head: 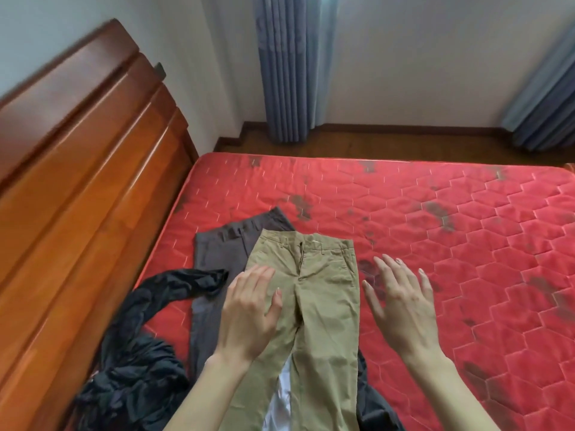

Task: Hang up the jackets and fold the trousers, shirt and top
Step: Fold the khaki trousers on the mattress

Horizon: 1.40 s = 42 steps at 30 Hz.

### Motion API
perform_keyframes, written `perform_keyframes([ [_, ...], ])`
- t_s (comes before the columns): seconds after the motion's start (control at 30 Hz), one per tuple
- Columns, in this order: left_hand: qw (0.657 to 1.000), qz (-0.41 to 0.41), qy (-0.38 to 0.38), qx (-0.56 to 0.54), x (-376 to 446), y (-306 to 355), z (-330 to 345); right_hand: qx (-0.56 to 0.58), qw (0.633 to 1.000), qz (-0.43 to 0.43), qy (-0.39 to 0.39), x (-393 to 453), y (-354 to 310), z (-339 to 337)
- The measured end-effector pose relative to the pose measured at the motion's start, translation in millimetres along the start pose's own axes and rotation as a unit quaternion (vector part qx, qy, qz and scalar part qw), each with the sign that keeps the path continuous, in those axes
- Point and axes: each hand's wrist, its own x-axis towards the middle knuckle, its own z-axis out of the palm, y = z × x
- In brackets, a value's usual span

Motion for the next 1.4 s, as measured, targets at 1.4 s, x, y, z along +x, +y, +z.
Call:
perform_keyframes([
  [1.4, 0.968, -0.167, -0.188, 0.022, 217, -240, 338, 0.257, 0.954, 0.154, -0.015, 184, 100, 367],
])
